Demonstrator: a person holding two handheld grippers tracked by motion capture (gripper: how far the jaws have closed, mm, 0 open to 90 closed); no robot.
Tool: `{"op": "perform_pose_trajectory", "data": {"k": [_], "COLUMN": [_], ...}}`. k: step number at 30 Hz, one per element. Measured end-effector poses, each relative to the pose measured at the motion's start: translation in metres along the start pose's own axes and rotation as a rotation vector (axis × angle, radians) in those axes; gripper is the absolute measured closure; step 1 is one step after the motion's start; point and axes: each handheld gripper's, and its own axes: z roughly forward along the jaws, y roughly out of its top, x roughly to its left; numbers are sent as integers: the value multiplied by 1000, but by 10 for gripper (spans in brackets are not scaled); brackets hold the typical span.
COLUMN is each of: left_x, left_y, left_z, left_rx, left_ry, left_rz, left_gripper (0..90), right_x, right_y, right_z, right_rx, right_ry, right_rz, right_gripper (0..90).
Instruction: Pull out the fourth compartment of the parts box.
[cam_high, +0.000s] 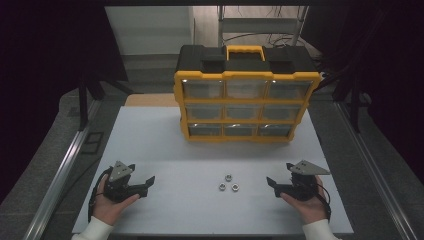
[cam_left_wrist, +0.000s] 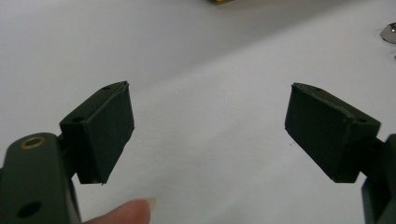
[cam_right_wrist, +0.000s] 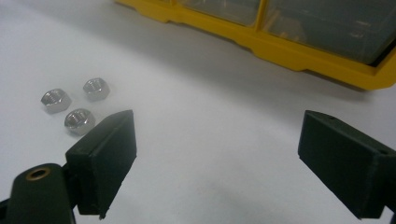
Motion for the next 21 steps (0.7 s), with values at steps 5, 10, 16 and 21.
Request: {"op": "perform_pose_trajectory", "data": {"k": [5,10,16,21], "left_x": [-2,-2,-2,0], "left_y": [-1,1,3,3], "left_z": [1,2,4,6], "left_rx": [8,7,3,9], "left_ry": [-2,-8,-15,-21], "left_rz": [6,10,15,13], "left_gripper": [155,154,153,150], "right_x": [2,7,14,20], "right_y": [3,4,5,7], "right_z": [-3,-4,-4,-1], "right_rx": [-34,-35,-49,-68], "right_ry": [-16,-20,-47,-52], "right_rz": [-1,-5,-29,-49], "right_gripper": [142,142,140,136]}}
